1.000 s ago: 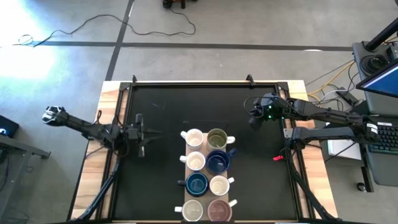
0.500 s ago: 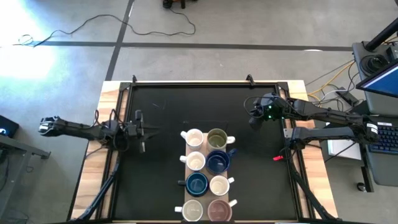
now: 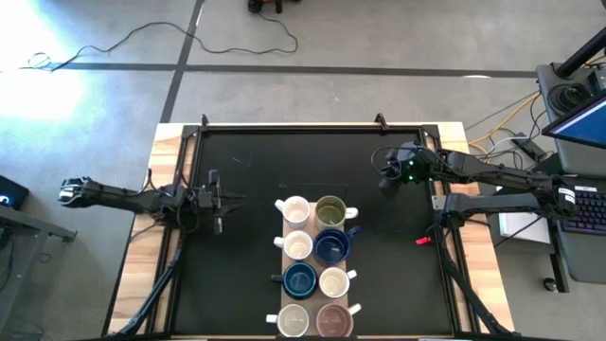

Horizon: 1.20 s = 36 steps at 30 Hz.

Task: Place coffee mugs
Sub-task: Return to Home Position

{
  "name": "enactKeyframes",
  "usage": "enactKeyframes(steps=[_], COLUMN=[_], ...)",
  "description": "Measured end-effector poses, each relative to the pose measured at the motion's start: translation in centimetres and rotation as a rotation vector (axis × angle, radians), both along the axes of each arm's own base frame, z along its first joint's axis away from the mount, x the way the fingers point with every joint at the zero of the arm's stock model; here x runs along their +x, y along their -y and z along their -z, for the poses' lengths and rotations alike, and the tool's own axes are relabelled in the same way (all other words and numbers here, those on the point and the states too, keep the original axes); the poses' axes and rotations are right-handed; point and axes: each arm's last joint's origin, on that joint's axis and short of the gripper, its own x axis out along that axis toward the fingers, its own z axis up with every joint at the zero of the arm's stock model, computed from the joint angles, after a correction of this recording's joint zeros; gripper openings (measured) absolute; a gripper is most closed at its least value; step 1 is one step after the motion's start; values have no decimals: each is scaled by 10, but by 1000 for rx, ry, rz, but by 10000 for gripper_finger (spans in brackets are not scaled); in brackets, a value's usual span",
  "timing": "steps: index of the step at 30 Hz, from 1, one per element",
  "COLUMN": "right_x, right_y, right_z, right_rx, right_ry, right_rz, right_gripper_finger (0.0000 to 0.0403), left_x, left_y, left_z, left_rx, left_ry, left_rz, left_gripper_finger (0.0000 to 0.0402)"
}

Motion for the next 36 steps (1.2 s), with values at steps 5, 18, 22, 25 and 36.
enactKeyframes(steps=[5, 18, 22, 25, 36], right_x=[0, 0, 0, 0, -36], right_y=[0, 0, 0, 0, -14], right_z=[0, 0, 0, 0, -3], right_rx=[0, 0, 0, -1, -53], right_ry=[0, 0, 0, 2, 141], right_rz=[0, 0, 0, 0, 1], right_gripper_finger=[84, 84, 84, 84, 84], left_x=[1, 2, -1, -3, -17], left_y=[0, 0, 0, 0, -2], left_z=[2, 0, -4, -8, -22], left_rx=[2, 4, -1, -6, -24], left_ry=[-19, -33, 10, 52, 221], left_rz=[0, 0, 0, 0, 0], left_gripper_finger=[68, 68, 68, 68, 68])
